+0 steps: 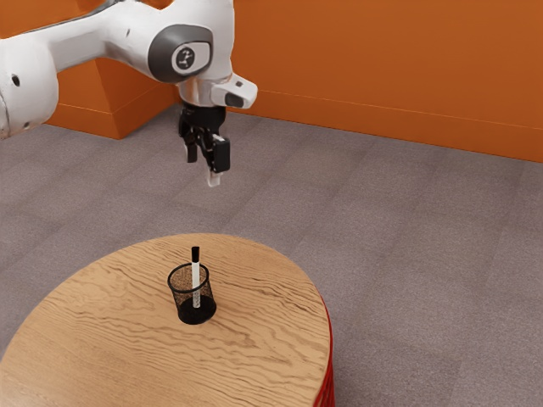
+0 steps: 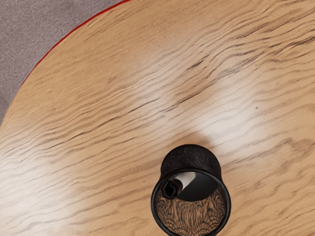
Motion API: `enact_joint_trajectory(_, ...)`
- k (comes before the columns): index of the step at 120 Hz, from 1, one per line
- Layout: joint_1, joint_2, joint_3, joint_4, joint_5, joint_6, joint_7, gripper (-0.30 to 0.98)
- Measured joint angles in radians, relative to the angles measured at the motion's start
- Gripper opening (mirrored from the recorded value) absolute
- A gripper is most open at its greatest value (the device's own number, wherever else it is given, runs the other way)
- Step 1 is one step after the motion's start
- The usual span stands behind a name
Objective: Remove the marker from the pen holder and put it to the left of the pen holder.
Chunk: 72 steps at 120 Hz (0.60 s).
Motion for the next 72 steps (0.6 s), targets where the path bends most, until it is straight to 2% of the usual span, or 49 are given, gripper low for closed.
enact_joint_trajectory(16, -0.002, 0.091, 0.002, 0.034, 0.005, -0.001, 0.031, 0.69)
enact_joint_trajectory(26, -0.017, 0.175, 0.002, 0.044, 0.038, -0.001, 0.047, 0.69)
enact_joint_trajectory(36, -0.023, 0.248, 0.000, 0.066, 0.043, 0.000, 0.060, 0.69)
enact_joint_trajectory(54, -0.016, 0.332, 0.043, 0.072, -0.016, 0.001, 0.079, 0.68)
enact_joint_trajectory(72, -0.011, 0.348, 0.102, 0.069, -0.058, -0.002, 0.094, 0.68)
